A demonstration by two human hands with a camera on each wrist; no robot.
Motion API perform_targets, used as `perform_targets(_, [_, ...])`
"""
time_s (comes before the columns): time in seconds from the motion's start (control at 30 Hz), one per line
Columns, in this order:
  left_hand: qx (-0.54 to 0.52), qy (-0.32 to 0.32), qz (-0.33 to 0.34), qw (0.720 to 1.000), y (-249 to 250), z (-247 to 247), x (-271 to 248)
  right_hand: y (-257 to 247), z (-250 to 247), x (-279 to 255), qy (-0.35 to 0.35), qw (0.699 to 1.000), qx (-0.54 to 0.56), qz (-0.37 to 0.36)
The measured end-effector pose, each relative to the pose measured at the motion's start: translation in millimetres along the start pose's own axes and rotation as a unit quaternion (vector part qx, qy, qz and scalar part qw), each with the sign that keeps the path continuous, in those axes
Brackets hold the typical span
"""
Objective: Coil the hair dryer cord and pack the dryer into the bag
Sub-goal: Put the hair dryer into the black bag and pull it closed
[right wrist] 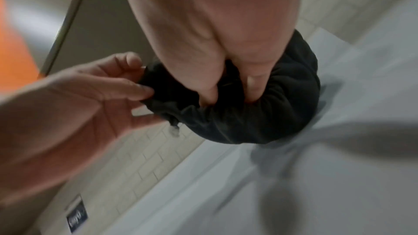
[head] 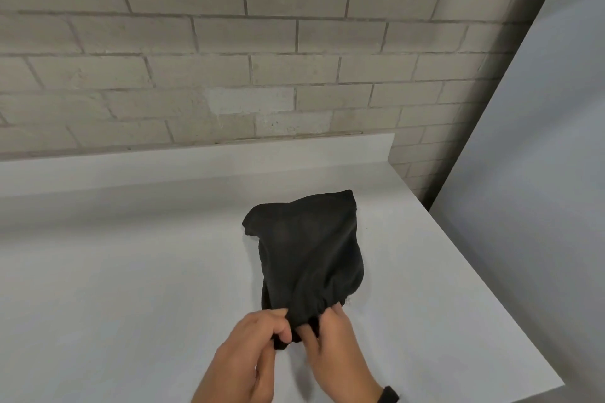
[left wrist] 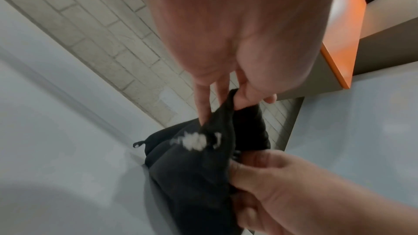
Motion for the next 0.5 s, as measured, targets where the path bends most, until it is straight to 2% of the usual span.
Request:
perform_targets(0.07, [-0.019, -0.055, -0.047, 0.997, -9, 9, -6, 0, -2, -1, -0.003, 0.995, -0.098, 0.006])
perform_targets(0.13, [-0.016, -0.092, -0.055, 0.994, -15, 17, -12, 2, -1, -1, -0.027, 0.982, -0.183, 0.039])
perform_targets(0.23, [0.004, -0.140, -0.084, 0.987, -28, 29, -16, 7, 11, -1, -0.089, 0.963, -0.247, 0.060])
perform_targets(0.37, [0.017, -0.199, -0.141, 0.970, -45, 39, -15, 21, 26, -10, -0.200, 0.961, -0.177, 0.069])
perform_targets(0.5, [-0.035, -0.254, -0.211, 0.943, -68, 46, -22, 13, 13, -22, -0.226, 0.959, -0.173, 0.009])
Point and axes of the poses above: each hand's wrist, its own x-axis towards the middle knuckle, its own z-axis out of the palm, y = z × x, the point moved 10 cm from there along x, towards the middle knuckle, and after that the axes turned 1 degree about -y, right-handed, at the moved point
